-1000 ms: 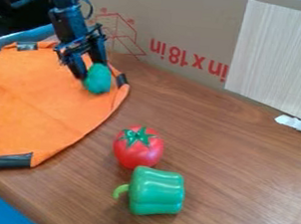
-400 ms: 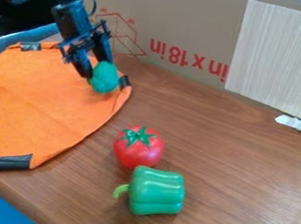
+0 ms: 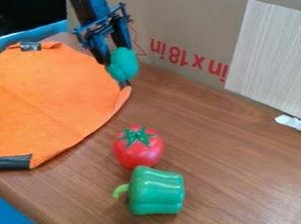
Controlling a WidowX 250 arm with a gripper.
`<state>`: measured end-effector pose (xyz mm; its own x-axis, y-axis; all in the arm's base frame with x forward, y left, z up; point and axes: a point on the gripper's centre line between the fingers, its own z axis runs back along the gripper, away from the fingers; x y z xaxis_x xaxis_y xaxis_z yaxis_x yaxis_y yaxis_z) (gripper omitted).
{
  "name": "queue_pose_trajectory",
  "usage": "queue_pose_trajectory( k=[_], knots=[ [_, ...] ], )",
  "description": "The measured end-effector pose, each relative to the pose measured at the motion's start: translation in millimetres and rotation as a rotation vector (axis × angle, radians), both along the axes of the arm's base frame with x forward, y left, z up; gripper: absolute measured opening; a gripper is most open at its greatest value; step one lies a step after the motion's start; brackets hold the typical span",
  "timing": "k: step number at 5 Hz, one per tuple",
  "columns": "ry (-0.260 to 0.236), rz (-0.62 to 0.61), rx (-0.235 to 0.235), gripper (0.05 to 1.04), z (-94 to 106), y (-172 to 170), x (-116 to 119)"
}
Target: Move the green figure top right edge of the cloth to right side of table
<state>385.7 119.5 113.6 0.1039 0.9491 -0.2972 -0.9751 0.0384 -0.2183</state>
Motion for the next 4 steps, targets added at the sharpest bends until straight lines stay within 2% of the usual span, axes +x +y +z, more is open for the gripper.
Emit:
queue_pose_trajectory(
  k=[1, 3, 4],
  knots=[
    [-0.001, -0.043, 0.013, 0.667, -2.8, -25, -2],
    [0.033, -0.116, 0.049, 0.667, -29.5, -72, -3],
    [0.017, -0.132, 0.07, 0.667, -31.1, -92, 3]
  ],
)
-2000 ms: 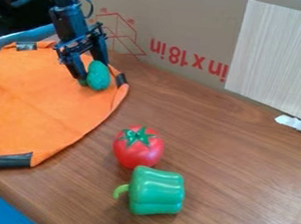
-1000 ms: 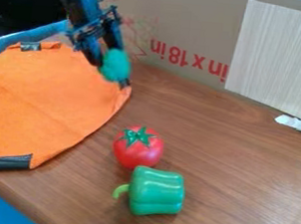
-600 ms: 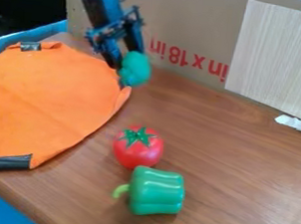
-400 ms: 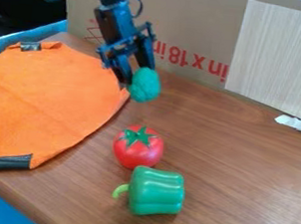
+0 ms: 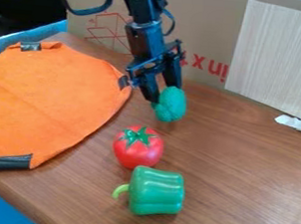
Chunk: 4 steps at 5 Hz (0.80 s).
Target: Move the green figure top right edge of the cloth to right side of table
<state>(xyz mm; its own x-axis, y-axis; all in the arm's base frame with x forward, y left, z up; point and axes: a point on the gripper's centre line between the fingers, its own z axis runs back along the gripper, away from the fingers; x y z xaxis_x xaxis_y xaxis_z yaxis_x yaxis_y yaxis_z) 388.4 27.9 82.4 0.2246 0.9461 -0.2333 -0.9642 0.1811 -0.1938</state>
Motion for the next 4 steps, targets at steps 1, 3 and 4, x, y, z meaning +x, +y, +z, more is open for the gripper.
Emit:
queue_pose_trajectory(
  k=[1, 3, 4],
  knots=[
    [0.005, 0.004, -0.004, 0.706, 1.1, -9, 1],
    [0.003, -0.021, -0.036, 1.001, 19.1, -13, 9],
    [0.006, -0.024, -0.069, 1.0, 34.0, -1, 9]
  ],
)
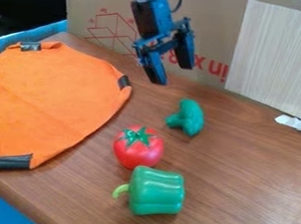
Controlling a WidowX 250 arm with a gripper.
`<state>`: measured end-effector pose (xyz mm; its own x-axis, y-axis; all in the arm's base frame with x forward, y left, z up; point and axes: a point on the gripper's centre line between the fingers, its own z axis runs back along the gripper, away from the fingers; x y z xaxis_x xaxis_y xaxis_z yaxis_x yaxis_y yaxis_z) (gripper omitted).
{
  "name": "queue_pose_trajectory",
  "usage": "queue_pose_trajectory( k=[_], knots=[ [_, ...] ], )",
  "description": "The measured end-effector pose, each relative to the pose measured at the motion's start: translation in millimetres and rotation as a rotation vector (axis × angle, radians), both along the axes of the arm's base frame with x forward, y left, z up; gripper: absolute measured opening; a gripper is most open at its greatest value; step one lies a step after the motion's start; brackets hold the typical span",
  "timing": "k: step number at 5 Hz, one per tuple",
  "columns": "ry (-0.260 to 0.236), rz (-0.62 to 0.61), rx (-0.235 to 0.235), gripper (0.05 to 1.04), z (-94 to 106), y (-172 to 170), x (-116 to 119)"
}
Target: Move the green figure top right edge of the cloth to right side of table
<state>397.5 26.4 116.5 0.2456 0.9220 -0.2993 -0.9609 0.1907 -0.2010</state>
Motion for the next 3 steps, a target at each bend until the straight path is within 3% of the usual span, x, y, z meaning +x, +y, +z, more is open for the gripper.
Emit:
queue_pose_trajectory(
  k=[1, 2, 3],
  knots=[
    [-0.001, -0.093, 0.001, 1.0, 30.3, 20, -13],
    [0.055, -0.288, 0.209, 1.0, 68.2, 50, -42],
    [0.088, -0.486, 0.446, 1.0, 93.8, 87, -72]
  ],
)
